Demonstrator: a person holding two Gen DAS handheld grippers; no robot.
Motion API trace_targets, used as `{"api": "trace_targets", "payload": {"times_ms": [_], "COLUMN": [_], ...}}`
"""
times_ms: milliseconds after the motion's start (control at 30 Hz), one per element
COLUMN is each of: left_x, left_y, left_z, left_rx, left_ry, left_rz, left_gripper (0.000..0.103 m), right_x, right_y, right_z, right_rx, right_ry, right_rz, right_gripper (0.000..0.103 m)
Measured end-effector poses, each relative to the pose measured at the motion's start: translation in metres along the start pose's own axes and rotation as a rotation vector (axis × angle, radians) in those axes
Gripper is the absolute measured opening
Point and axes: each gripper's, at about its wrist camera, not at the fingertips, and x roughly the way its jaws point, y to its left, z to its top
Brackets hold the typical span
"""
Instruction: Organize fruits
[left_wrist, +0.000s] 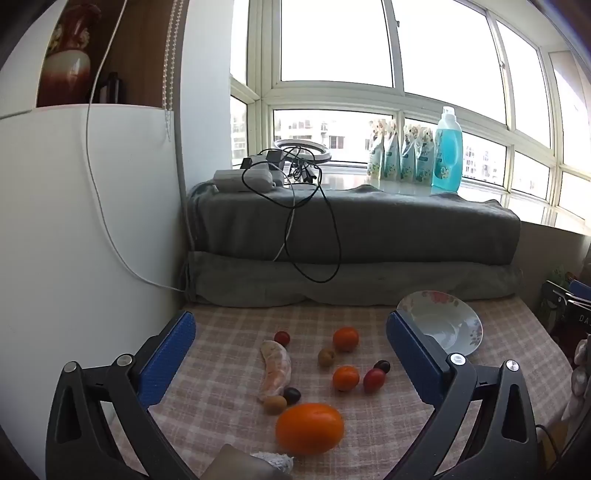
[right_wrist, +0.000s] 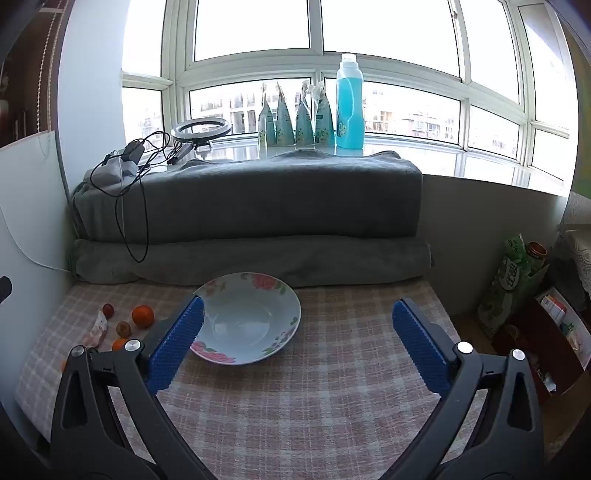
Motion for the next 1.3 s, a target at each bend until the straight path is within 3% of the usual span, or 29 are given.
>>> {"api": "trace_targets", "payload": {"times_ms": [1300], "left_x": [-0.002], "left_y": [-0.010], "left_z": [0.004], "left_rx": [-0.001], "left_ry": [0.009], "left_rz": [-0.035], "left_gripper": [0.103], "right_x": [-0.007], "right_y": [0.001], "right_z": [-0.002], "right_rx": [-0.020], "right_ry": [-0.014], "right_rz": [0.004], "right_gripper": [0.103]}}
